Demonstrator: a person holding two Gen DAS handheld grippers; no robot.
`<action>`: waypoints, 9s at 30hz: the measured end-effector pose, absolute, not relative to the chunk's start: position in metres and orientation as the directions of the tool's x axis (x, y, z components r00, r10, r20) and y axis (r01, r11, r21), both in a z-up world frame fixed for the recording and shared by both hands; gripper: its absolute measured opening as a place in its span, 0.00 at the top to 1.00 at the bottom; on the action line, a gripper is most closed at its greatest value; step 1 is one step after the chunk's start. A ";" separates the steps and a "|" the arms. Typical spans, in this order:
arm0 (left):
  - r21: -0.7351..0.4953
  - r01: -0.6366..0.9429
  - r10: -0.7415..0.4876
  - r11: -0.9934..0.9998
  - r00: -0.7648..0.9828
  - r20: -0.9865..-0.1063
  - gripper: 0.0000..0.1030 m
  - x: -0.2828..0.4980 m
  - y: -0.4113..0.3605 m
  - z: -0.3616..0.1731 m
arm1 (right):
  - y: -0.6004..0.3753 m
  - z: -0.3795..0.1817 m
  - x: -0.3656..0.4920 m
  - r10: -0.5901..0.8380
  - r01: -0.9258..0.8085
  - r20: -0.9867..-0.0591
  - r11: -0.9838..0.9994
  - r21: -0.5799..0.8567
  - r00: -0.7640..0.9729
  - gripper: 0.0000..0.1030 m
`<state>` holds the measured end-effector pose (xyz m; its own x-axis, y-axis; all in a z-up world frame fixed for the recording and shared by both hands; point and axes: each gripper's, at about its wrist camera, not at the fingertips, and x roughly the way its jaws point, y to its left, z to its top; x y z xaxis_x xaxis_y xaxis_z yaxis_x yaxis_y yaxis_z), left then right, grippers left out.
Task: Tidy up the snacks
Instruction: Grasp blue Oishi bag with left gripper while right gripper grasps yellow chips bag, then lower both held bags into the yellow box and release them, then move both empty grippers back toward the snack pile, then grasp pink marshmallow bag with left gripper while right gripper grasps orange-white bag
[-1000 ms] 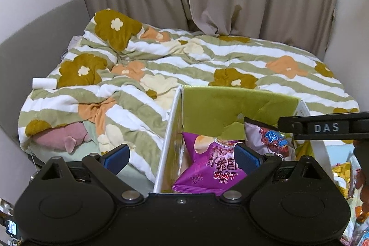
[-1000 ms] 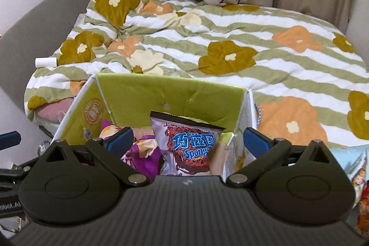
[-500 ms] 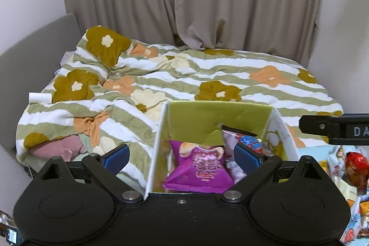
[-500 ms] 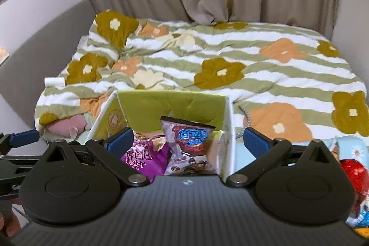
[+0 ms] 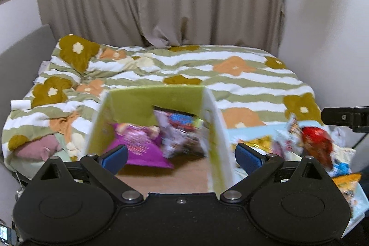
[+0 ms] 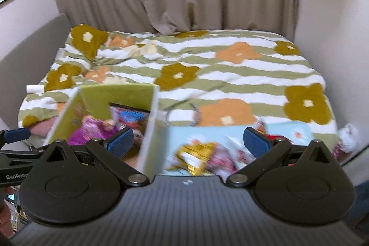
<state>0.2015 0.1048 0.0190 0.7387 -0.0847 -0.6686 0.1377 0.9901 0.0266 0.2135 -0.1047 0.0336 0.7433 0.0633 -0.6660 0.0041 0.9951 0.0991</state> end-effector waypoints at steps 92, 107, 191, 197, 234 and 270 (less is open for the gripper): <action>-0.053 0.450 -0.325 0.892 0.554 -0.767 0.32 0.142 -0.082 -0.068 | -0.294 -0.091 0.112 0.058 0.138 -0.775 0.973 0.186 0.630 0.31; -0.018 0.167 -0.138 0.986 0.746 -0.651 0.32 0.159 0.056 0.012 | -0.176 0.008 0.163 0.274 -0.174 -0.635 0.961 0.216 0.723 0.31; 0.007 0.166 -0.117 0.986 0.727 -0.677 0.06 0.194 0.183 0.009 | -0.005 0.009 0.218 0.255 -0.126 -0.644 0.963 0.240 0.721 0.00; 0.017 0.213 -0.147 0.977 0.727 -0.671 0.05 0.181 0.144 0.008 | -0.055 0.017 0.188 0.179 -0.059 -0.628 0.976 0.207 0.757 0.00; 0.214 0.410 -0.083 0.887 0.597 -0.798 0.06 0.170 -0.042 -0.150 | -0.221 -0.128 0.193 0.075 0.131 -0.737 0.967 0.218 0.671 0.00; 0.125 0.336 -0.073 0.933 0.518 -0.852 0.27 0.174 -0.030 -0.169 | -0.202 -0.185 0.238 0.003 0.191 -0.776 0.969 0.159 0.631 0.00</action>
<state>0.1742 -0.0298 -0.1689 0.5184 -0.0728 -0.8520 0.3363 0.9335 0.1248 0.2382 -0.2016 -0.1847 0.6311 0.0031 -0.7757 0.1909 0.9686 0.1592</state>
